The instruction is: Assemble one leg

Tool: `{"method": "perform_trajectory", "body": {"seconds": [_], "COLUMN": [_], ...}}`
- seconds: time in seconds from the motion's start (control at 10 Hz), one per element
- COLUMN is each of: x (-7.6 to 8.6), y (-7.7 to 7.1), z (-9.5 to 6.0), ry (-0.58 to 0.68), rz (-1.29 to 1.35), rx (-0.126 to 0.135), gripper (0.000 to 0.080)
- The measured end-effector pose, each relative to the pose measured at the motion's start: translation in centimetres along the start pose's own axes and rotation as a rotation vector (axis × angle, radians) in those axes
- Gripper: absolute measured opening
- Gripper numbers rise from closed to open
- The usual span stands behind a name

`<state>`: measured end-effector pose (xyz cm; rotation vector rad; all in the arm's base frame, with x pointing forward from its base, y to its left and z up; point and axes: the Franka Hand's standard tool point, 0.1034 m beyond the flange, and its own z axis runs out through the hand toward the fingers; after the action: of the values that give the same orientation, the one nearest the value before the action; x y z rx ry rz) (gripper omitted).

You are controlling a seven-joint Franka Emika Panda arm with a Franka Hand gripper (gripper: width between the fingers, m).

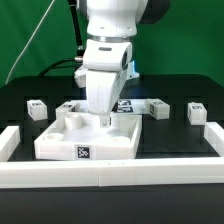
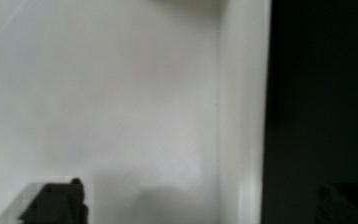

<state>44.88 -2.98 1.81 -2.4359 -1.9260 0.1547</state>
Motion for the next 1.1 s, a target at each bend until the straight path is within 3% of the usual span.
{"method": "perform_trajectory", "body": {"seconds": [0.2,0.4,0.5,0.6,0.7,1.1], "x": [0.01,0.01,0.01,0.01,0.0,0.0], "y": [-0.04,-0.05,-0.05,-0.07,-0.07,-0.06], "z": [0.09,0.09,0.09,0.11,0.1,0.09], "ry": [0.0,0.0,0.0,0.0,0.0,0.0], "rz": [0.0,0.0,0.0,0.0,0.0,0.0], "rx": [0.001,0.001,0.001,0.002,0.002,0.001], "gripper": [0.065,0.038,0.038,0.0178,0.0065,0.0057]}}
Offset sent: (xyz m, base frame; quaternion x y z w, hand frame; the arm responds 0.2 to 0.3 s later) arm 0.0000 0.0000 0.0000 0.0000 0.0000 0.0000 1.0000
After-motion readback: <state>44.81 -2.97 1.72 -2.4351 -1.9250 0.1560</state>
